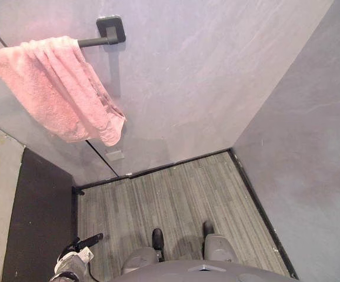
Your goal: Organize the bathroom.
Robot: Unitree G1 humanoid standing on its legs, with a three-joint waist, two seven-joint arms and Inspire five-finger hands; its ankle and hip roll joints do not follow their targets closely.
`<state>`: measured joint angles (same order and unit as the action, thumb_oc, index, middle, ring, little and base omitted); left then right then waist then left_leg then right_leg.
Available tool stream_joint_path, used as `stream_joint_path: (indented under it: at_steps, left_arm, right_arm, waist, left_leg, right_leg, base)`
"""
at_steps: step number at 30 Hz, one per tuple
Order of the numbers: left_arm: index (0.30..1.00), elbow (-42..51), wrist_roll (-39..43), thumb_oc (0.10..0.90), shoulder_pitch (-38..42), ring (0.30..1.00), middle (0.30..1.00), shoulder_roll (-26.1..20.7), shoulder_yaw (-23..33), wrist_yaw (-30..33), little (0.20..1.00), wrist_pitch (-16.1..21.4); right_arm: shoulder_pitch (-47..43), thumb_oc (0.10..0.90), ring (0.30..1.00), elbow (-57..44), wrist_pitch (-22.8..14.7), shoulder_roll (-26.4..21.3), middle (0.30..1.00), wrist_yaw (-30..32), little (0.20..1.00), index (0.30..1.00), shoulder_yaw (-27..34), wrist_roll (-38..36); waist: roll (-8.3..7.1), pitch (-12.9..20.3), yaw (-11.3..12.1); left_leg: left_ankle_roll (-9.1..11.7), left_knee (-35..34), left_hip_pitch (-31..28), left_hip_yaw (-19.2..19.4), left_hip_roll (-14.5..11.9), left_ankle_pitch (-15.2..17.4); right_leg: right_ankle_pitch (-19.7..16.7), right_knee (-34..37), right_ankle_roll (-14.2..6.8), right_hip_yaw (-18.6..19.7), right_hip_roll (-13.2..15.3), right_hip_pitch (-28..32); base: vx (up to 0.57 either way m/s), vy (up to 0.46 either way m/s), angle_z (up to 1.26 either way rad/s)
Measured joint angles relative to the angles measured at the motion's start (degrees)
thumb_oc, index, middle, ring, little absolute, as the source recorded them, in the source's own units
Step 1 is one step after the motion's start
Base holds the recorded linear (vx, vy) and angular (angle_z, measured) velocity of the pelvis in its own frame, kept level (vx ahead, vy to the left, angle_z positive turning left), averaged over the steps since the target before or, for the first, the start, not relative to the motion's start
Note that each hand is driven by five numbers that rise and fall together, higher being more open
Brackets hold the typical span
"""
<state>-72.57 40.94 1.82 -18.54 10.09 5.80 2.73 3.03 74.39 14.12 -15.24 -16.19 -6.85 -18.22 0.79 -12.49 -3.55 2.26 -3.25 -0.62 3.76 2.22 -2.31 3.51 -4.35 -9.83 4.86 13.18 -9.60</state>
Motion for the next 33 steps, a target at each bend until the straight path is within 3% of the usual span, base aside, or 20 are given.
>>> stream_joint_path:
  at_steps: [3,5,6,8,10,13,14,15,17,20,23,26,29,31,33]
  left_arm:
    - [0.9,1.6,-1.0,0.8,0.0,0.9,0.9,-0.2,-0.2,-0.7,0.9,-0.3]
    - [0.9,3.3,-1.0,0.8,-0.2,0.9,0.9,-0.5,-1.2,-1.6,0.9,-0.3]
    - [0.9,3.7,-1.0,0.8,-0.4,0.9,0.9,-0.9,-1.9,-2.1,0.9,-0.3]
    - [0.9,4.6,-1.0,0.8,-0.6,0.9,0.9,-0.3,-3.7,-3.1,0.9,-1.1]
    - [0.9,4.6,-0.7,0.8,-1.6,0.9,0.9,0.1,-5.0,-3.9,0.9,-2.0]
    - [0.9,6.0,0.6,0.8,-1.2,0.9,0.9,0.7,-5.6,-4.7,0.9,-2.8]
    - [0.9,9.2,2.4,0.8,-1.1,0.9,0.9,1.1,-5.5,-4.7,0.9,-2.8]
    - [0.9,13.0,4.0,0.8,-1.5,0.9,0.9,1.3,-4.6,-3.8,0.9,-3.0]
    - [0.9,23.7,6.6,0.8,-3.7,0.9,0.9,1.3,-2.2,-1.1,0.9,-2.5]
    - [0.9,31.8,5.8,0.8,-4.4,0.9,0.9,0.0,-1.5,2.4,0.9,-0.7]
    - [0.9,37.0,1.3,0.8,-3.1,0.9,0.9,-3.6,-1.1,5.3,0.9,0.0]
    - [0.9,38.0,-9.9,0.8,-0.9,0.9,0.9,-9.5,-2.6,7.0,0.9,-0.3]
    - [0.9,39.9,-17.6,0.8,3.8,0.9,0.9,-15.8,-5.2,6.1,0.9,-5.0]
    - [0.9,40.1,-19.9,0.8,8.1,0.9,0.9,-19.3,-6.9,5.7,0.9,-5.4]
    - [0.9,40.0,-21.6,0.8,15.3,0.9,0.9,-22.1,-9.0,5.9,0.9,-7.4]
  right_arm:
    - [-0.8,0.8,0.9,0.0,0.1,1.2,0.9,-1.1,0.9,0.9,-0.5,0.0]
    - [0.6,0.8,0.9,0.4,0.1,2.2,0.9,-1.8,0.9,0.9,-0.6,-0.1]
    - [0.9,0.8,0.9,0.7,0.1,2.3,0.9,-1.9,0.9,0.9,-0.5,-0.2]
    - [-0.1,0.8,0.9,0.4,-1.6,0.7,0.9,-1.3,0.9,0.9,0.1,-0.3]
    - [-1.2,0.8,0.9,-1.2,-3.5,-1.5,0.9,-0.6,0.9,0.9,0.0,-0.5]
    - [-2.6,0.8,0.9,-4.1,-5.6,-5.7,0.9,0.2,0.9,0.9,0.0,-1.3]
    - [-2.1,0.8,0.9,-9.0,-6.6,-8.2,0.9,1.2,0.9,0.9,0.1,-1.8]
    - [-0.9,0.8,0.9,-16.0,-5.1,-9.8,0.9,2.6,0.9,0.9,-0.4,-2.6]
    - [2.6,0.8,0.9,-37.6,-4.3,-12.0,0.9,5.4,0.9,0.9,-0.5,-3.0]
    - [1.9,0.8,0.9,-54.6,-6.1,-11.2,0.9,8.1,0.9,0.9,-0.6,-3.3]
    - [-2.6,0.8,0.9,-62.3,-7.6,-11.0,0.9,8.1,0.9,0.9,-2.2,-3.5]
    - [-7.0,0.8,0.9,-64.0,-7.9,-14.1,0.9,7.7,0.9,0.9,-2.7,-3.4]
    - [-13.6,0.8,0.9,-63.1,-4.2,-19.5,0.9,7.6,0.9,0.9,-4.0,-3.6]
    - [-19.4,0.8,0.9,-61.1,-3.0,-20.8,0.9,8.2,0.9,0.9,-4.3,-4.9]
    - [-28.6,0.8,0.9,-60.0,-0.1,-22.4,0.9,9.5,0.9,0.9,-8.8,-5.4]
  waist:
    - [0.06,-1.5,-0.6]
    - [-0.06,-1.7,-0.6]
    - [-1.13,-1.3,-0.5]
    - [-0.91,-1.7,-1.1]
    - [-0.72,-1.6,-1.3]
    - [-0.1,-2.1,-1.5]
    - [0.77,-2.6,-1.9]
    - [0.91,-3.4,-2.0]
    - [0.05,-4.1,-1.8]
    - [-0.39,-3.9,-1.5]
    - [-0.83,-2.4,-1.1]
    - [-1.37,-0.7,0.2]
    - [-1.77,-0.5,1.5]
    - [-1.92,-0.4,1.8]
    - [-1.93,-0.4,1.8]
  left_leg:
    - [-0.7,2.4,1.8,-3.0,-0.4,0.2]
    - [-0.8,2.9,2.0,-5.8,-1.8,0.3]
    - [-0.9,2.2,2.2,-5.8,-2.1,0.3]
    - [-1.6,0.8,2.3,-5.5,-4.9,0.9]
    - [-0.7,2.3,2.1,-5.6,-8.0,1.6]
    - [0.4,2.3,0.5,-5.6,-9.5,1.0]
    - [0.5,0.7,-0.7,-5.1,-9.6,0.8]
    - [0.6,0.0,-1.1,-5.0,-9.5,0.8]
    - [1.7,-0.2,-2.2,-4.7,-9.0,0.6]
    - [3.3,-0.9,-4.0,-4.3,-9.0,1.7]
    - [3.3,-1.0,-4.0,-4.4,-8.7,1.7]
    - [3.4,-1.0,-4.0,-4.3,-8.8,1.6]
    - [4.5,-1.0,-4.0,-4.5,-8.8,0.9]
    - [4.8,-0.9,-4.2,-4.7,-8.8,0.8]
    - [5.4,-0.9,-4.3,-5.0,-8.8,0.4]
  right_leg:
    - [-2.4,-0.9,0.3,3.2,0.0,-1.4]
    - [-1.9,-3.8,1.4,1.5,-3.6,1.0]
    - [-1.3,-3.2,3.0,1.4,-5.0,2.4]
    - [-4.7,-0.6,5.6,-1.0,-6.4,3.0]
    - [-6.1,1.1,7.3,-2.9,-8.1,3.2]
    - [-7.3,2.7,8.2,-4.2,-9.2,3.0]
    - [-8.3,3.6,7.8,-5.2,-9.5,3.3]
    - [-8.4,3.7,7.5,-5.6,-9.6,3.7]
    - [-9.5,5.4,6.8,-5.3,-9.1,5.2]
    - [-9.9,7.2,6.5,-4.8,-8.9,7.3]
    - [-10.0,7.5,6.3,-4.6,-8.5,7.7]
    - [-10.6,7.7,6.0,-4.5,-8.5,7.8]
    - [-11.2,8.8,5.7,-4.7,-8.5,8.5]
    - [-11.2,8.8,5.8,-4.8,-8.5,8.8]
    - [-11.4,8.8,5.8,-5.1,-8.5,9.0]
  base:
    - [0.16,-0.231,0.57]
    - [0.11,-0.144,0.95]
    - [0.02,-0.057,0.73]
    - [-0.01,-0.04,0.66]
    - [-0.01,-0.003,0.27]
    - [0.05,0.025,0.22]
    - [0.06,0.015,0.36]
    - [0.08,0.011,0.29]
    - [0.06,-0.012,-0.02]
    - [0.06,-0.022,-0.05]
    - [0.05,-0.032,0.07]
    - [0.07,-0.05,0.0]
    - [0.05,-0.039,0.03]
    - [0.05,-0.05,0.03]
    - [0.04,-0.057,0.06]
